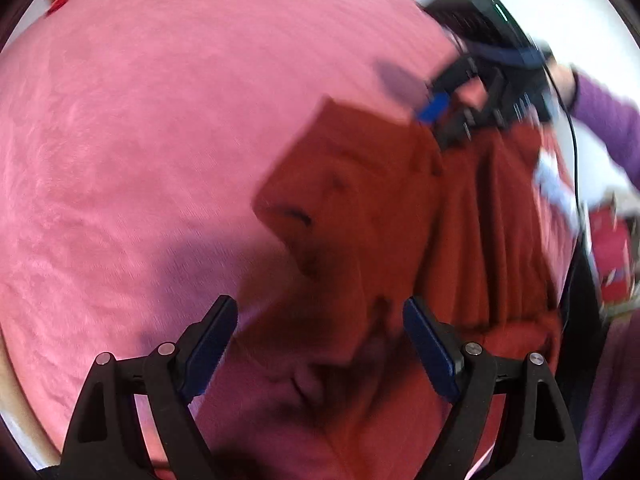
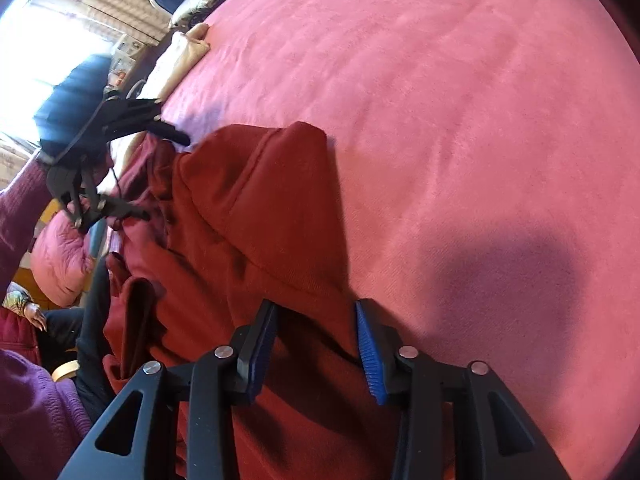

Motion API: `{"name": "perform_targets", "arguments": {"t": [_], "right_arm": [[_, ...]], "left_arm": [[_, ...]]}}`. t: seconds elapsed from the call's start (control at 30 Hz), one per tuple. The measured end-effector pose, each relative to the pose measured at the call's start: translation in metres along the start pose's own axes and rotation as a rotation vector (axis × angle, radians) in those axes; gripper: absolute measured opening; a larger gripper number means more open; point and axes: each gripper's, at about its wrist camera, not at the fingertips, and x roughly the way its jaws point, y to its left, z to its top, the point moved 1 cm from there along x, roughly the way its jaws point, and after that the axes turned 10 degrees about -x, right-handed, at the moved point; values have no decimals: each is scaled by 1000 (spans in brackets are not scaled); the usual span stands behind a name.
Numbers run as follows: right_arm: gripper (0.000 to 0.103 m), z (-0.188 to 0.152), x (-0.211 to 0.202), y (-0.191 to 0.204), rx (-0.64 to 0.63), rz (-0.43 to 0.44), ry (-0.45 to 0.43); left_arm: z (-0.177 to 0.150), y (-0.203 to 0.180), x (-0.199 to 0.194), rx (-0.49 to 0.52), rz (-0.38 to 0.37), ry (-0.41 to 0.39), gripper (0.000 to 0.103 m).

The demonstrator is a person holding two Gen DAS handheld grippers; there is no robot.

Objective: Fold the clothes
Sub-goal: 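Grasp the garment edge with the left gripper while the right gripper grasps another edge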

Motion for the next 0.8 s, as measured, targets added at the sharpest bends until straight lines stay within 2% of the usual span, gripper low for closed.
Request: {"name": "perform_targets", "arguments": {"t": [0.03,0.1,0.17,0.23,0.33,0.4,0.43,0.47,0.5,0.67,0.73,0.8], "right_arm": [[42,1,0,1,1,8,-5],[42,1,0,1,4,15,-17],[42,1,0,1,7,23,-29],[38,-1,-1,3,24,-18,-37],[18,-6,-4,6,62,-87,-56],[8,-12,-11,12,107,-103,-87],[7,-15,-15,16,115,-104,-108],[7,-19,-20,22,112,-101,-132],[7,-22,-26,28,108,-98,-157],[5,-33,-90,55,134,-91,-383],[5,-31,-120,73,127,-91,-470],[5,-31,-155,99,98,-103,-546]], "left_arm": [[6,4,4,-48,-37,11,86],[12,3,20,-69,-17,57,86],[7,-10,26,3,46,60,89],[1,-20,29,57,100,52,89],[-10,-29,28,59,133,23,88],[-14,-29,22,31,135,-7,68],[-16,-29,17,9,144,-27,37],[-17,-28,12,-13,153,-47,12],[-19,-27,8,-35,162,-66,9],[-26,-34,-25,-116,194,-180,8],[-28,-44,-56,-156,189,-279,8],[-45,-59,-100,-187,158,-414,8]]}}
